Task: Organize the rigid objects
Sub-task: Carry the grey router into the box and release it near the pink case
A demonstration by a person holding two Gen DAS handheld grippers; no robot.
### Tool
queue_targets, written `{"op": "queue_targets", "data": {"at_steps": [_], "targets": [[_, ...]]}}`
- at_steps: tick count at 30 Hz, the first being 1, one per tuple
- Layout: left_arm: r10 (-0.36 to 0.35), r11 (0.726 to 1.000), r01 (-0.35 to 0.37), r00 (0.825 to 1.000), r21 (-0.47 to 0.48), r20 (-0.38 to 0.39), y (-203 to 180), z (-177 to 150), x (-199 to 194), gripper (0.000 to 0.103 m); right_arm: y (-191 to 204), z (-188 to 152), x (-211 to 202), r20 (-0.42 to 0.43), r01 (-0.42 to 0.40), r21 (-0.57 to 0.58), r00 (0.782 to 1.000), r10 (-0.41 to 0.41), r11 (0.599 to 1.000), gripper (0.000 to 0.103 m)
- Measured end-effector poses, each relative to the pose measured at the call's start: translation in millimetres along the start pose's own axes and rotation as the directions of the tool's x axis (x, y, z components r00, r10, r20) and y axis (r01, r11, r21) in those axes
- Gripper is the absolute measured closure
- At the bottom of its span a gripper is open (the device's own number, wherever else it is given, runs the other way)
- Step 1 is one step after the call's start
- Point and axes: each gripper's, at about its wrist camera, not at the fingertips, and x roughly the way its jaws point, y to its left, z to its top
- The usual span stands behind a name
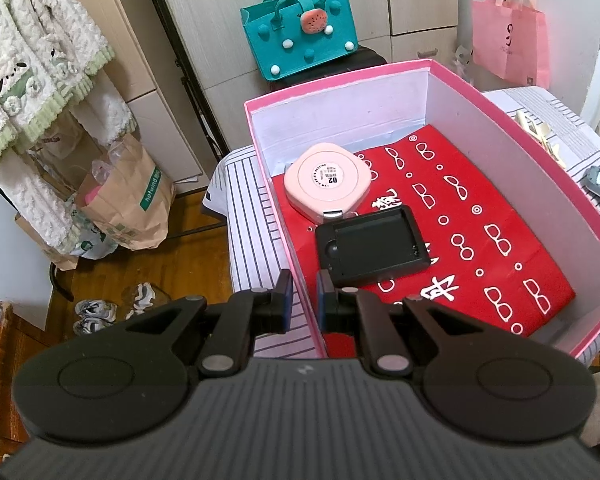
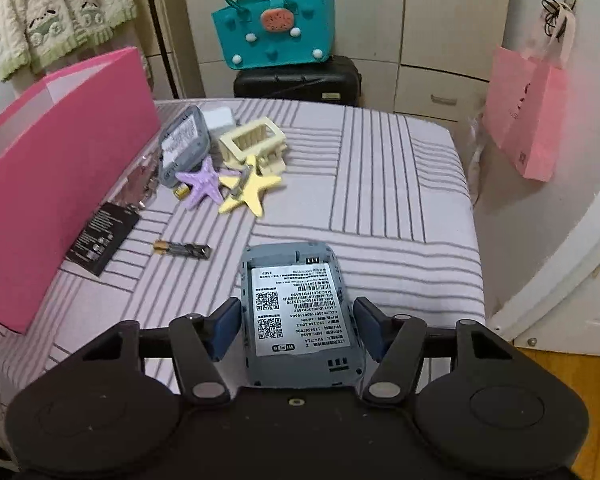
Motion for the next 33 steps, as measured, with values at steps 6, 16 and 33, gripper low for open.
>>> {"op": "queue_targets", "data": {"at_steps": [6, 16, 33], "targets": [[-0.003, 1.000, 0.003, 1.000, -0.003, -0.002, 1, 1, 0, 0.093, 10, 3, 7, -0.039, -0.011, -0.032, 0.999, 0.010, 0.999, 0.036], [-0.002, 1.000, 0.002, 1.000, -0.002, -0.002, 2, 1, 0, 0.093, 16, 1, 13, -0.046, 0.003, -0.064, 0.999, -0.006, 0.998, 0.037], [0.016, 1.000, -0.016, 1.000, 0.009, -0.024, 1, 5, 6, 0.095, 72, 77, -47, 0.101, -0.115, -0.184, 0.986, 0.135, 0.976, 0.037]]}}
